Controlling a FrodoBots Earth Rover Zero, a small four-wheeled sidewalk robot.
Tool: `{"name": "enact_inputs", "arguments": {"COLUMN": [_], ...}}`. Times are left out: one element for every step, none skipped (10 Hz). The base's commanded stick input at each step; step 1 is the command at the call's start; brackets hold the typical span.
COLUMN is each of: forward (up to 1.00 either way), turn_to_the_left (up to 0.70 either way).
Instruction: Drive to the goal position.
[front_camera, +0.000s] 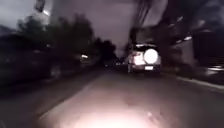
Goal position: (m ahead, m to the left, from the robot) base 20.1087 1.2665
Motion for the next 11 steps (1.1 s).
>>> {"name": "enact_inputs", "arguments": {"forward": [1.00, 1.00, 1.00, 1.00, 1.00, 1.00, 1.00, 1.00, 1.00, 1.00, 1.00], "turn_to_the_left": [0.00, 0.00, 0.00, 0.16, 0.08, 0.00, 0.00, 0.00, 0.00, 0.00, 0.00]}}
